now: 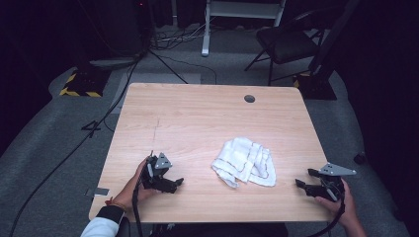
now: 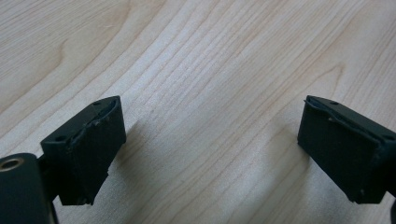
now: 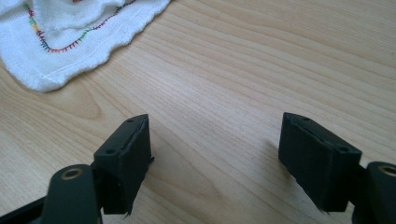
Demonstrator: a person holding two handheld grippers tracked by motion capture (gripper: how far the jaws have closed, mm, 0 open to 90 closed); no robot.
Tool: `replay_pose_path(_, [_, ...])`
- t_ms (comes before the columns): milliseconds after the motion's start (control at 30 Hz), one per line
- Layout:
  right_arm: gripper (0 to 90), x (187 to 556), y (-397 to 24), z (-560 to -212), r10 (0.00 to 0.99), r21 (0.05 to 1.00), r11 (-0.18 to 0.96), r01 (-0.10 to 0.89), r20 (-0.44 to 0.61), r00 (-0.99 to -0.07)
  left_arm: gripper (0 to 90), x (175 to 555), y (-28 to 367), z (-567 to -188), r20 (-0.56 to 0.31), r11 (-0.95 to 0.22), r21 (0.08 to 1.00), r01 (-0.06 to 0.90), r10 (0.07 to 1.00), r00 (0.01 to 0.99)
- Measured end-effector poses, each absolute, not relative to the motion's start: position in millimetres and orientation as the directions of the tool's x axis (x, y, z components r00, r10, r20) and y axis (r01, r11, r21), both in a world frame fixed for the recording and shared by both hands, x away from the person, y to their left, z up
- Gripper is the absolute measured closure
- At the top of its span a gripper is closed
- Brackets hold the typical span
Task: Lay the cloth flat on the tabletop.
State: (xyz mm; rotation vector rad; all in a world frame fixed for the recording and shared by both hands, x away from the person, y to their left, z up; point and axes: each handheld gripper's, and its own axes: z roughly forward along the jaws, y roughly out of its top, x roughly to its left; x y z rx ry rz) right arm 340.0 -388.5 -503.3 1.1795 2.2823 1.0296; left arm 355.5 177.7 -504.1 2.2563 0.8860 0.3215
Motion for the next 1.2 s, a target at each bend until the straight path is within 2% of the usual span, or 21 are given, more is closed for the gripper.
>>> replay_pose_path(367, [25.4, 340, -388, -503, 0.813, 0.746, 0.388, 0.541, 0.000, -0.582, 7.1, 357, 164, -504, -0.014, -0.565, 0.675, 0.474, 0.632, 0.774])
replay_pose_path(633, [28.8, 350, -371, -499, 0.764, 0.732, 0.466, 0.497, -0.048, -0.644, 9.2, 367, 144, -502, -0.013, -0.596, 0.670, 0.442, 0.587, 0.810])
replay_pose_path(733, [32.8, 354, -359, -494, 0.732, 0.723, 0.513, 0.463, -0.087, -0.676, 14.8, 375, 126, -501, -0.013, -0.603, 0.678, 0.420, 0.561, 0.828])
replay_pose_path(900, [40.6, 359, -339, -478, 0.678, 0.733, 0.549, 0.402, -0.110, -0.727, 19.2, 381, 98, -499, -0.022, -0.615, 0.689, 0.383, 0.511, 0.859])
replay_pose_path(1033, [48.2, 359, -314, -470, 0.613, 0.717, 0.608, 0.341, -0.151, -0.775, 21.8, 378, 77, -493, 0.029, -0.634, 0.708, 0.311, 0.466, 0.884])
replay_pose_path(1200, [55.7, 362, -287, -469, 0.553, 0.708, 0.640, 0.300, -0.153, -0.819, 26.0, 375, 59, -481, 0.040, -0.631, 0.734, 0.251, 0.409, 0.912])
